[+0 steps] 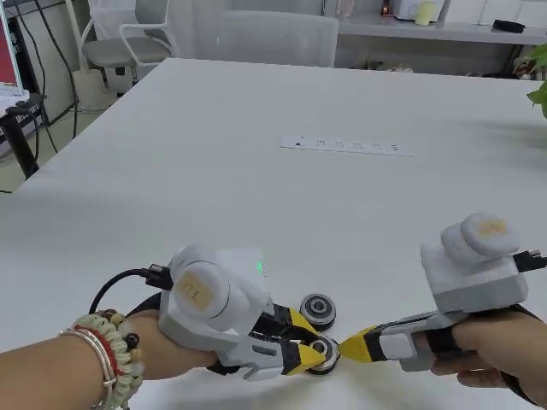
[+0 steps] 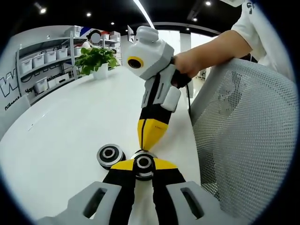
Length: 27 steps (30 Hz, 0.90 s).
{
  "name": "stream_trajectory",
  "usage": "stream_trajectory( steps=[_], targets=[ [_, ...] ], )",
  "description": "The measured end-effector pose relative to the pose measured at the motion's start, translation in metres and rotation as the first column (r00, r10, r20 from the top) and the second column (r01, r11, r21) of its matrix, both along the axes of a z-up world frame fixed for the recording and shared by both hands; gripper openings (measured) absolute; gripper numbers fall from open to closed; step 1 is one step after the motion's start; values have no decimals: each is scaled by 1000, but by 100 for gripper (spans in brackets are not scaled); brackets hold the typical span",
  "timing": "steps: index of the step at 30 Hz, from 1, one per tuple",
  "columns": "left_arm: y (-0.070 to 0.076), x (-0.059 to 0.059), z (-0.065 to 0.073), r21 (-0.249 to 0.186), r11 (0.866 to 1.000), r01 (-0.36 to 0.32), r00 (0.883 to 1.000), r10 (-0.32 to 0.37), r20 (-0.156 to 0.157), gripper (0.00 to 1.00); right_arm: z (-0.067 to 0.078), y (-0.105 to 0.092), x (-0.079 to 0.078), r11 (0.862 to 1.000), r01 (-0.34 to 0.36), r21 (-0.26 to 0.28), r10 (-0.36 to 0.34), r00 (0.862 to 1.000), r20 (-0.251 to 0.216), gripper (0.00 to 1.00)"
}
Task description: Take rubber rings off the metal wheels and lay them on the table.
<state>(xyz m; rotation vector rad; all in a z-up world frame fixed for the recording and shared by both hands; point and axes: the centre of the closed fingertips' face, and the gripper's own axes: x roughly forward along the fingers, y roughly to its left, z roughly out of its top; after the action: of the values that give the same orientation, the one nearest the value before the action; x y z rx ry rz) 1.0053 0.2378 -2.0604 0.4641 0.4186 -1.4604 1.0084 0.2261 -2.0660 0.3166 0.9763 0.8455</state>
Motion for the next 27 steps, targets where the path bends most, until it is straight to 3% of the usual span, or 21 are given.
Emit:
stream_trajectory(
  steps=[2, 4, 16, 27],
  targets=[
    [0, 0, 0, 0, 1000, 0, 1000, 0, 0, 8, -4, -1, -1, 1000, -3, -22, 3, 1000, 0, 0],
    [0, 0, 0, -1, 1000, 0, 1000, 0, 0, 8, 0, 3, -2, 1000, -2, 6, 2, 1000, -8, 0],
    [-1, -1, 0, -1, 1000, 0, 1000, 0, 3, 8, 7, 13, -10, 1000, -13, 3, 13, 1000, -5, 0],
    [-1, -1, 0, -2, 1000, 1, 1000, -1, 0, 8, 9, 12, -7, 999, -40, -4, 40, 999, 17, 0]
  ],
)
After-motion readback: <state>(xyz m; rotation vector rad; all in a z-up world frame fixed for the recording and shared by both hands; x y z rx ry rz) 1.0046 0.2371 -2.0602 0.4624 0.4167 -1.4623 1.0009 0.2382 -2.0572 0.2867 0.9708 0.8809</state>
